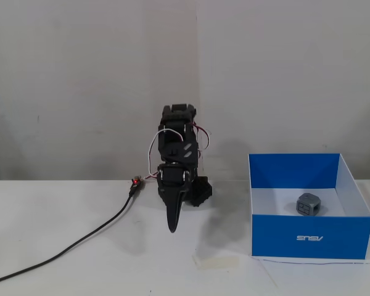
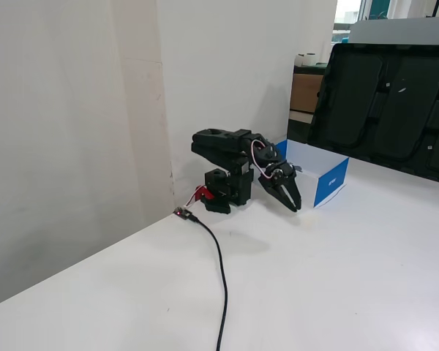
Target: Pick the gray block and keep it in the box.
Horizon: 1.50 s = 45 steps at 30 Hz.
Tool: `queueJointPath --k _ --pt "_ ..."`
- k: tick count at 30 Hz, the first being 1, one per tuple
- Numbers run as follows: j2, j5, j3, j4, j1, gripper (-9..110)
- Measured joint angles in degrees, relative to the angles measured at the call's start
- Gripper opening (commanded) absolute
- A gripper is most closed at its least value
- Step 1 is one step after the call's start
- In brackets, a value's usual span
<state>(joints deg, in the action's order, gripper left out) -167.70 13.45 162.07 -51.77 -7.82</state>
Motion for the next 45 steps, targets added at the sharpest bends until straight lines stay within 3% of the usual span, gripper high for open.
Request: queueJointPath --k 11,45 --pt "-21.09 -1.49 9.05 -8.79 0.18 0" --pt "-21.71 -3.69 11.25 -15.91 0.88 0"
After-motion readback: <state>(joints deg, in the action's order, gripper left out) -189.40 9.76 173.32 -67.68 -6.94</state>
